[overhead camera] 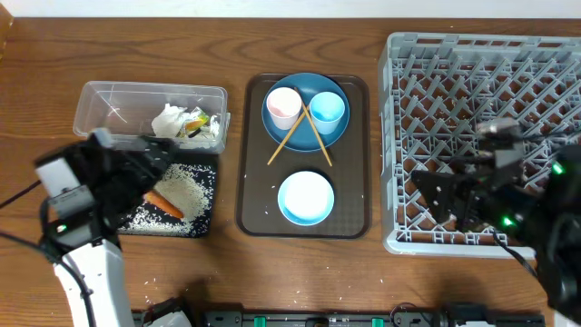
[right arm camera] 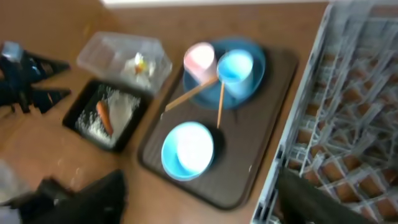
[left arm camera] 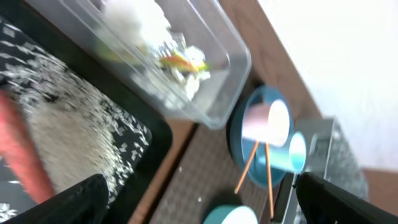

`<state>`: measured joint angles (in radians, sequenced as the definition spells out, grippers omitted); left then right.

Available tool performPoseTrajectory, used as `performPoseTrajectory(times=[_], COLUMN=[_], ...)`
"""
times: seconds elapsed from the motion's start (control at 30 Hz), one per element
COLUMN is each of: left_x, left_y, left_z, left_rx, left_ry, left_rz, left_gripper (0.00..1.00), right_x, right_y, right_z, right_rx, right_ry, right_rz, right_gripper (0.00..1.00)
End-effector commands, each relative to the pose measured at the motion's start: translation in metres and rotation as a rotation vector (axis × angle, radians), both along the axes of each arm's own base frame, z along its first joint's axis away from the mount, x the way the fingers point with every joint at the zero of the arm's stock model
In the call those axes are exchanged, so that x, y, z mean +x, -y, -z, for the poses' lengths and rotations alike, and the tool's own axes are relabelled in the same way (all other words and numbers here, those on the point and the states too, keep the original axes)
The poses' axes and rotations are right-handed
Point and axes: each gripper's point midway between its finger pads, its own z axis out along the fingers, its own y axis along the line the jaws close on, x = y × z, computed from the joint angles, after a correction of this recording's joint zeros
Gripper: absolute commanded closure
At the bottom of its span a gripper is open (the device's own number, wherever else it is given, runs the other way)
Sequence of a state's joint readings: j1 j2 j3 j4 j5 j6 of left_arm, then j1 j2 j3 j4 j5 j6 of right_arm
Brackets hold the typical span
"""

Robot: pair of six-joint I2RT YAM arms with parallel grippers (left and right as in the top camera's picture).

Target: Sort waste into correct bins and load items into the dishwasher rack

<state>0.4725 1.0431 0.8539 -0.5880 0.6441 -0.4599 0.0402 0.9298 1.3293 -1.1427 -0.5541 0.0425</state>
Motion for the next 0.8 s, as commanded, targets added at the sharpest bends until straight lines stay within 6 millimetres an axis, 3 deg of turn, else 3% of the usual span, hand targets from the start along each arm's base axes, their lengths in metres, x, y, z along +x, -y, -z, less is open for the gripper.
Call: performPoseTrajectory(times=[0.0, 0.07, 0.23, 0.43, 0.53, 0.77], left_x=[-0.001, -0.001, -0.002, -0.002, -0.002, -0.002], left_y=[-0.009, -0.013, -0.013, -0.013, -0.013, -0.013], left_z=[-0.012, -0.012, -0.012, -0.012, -0.012, -0.012], left_rx=[-0.028, -0.027, -0.027, -0.027, -0.027, -0.027], left_ry=[0.028, 0.028, 0.028, 0.028, 0.028, 0.028], left_rz=[-0.031, -0.043, -0.045, -0.045, -0.045, -0.045], left_gripper=[0.02, 0.01, 0.01, 0.01, 0.01, 0.00], right_x=[0.013, 0.021, 0.039, 0.068, 0.082, 0.113], right_y=[-0.009, -0.021, -0.053, -0.084, -0.094, -0.122], right_z=[0.020, 0.039, 0.072, 0.097, 0.111, 0.140], right_rx=[-0.054, -0.088, -0.174, -0.287, -0.343, -0.416], right_ry=[-0.077, -0.143, -0.221, -0.202, -0.191, -0.135], right_rz=[-0.056, -0.094, -0.148, -0.078, -0.024, 0.003], right_gripper=[0.37, 0.43, 0.32, 0.34, 0.25, 0.27])
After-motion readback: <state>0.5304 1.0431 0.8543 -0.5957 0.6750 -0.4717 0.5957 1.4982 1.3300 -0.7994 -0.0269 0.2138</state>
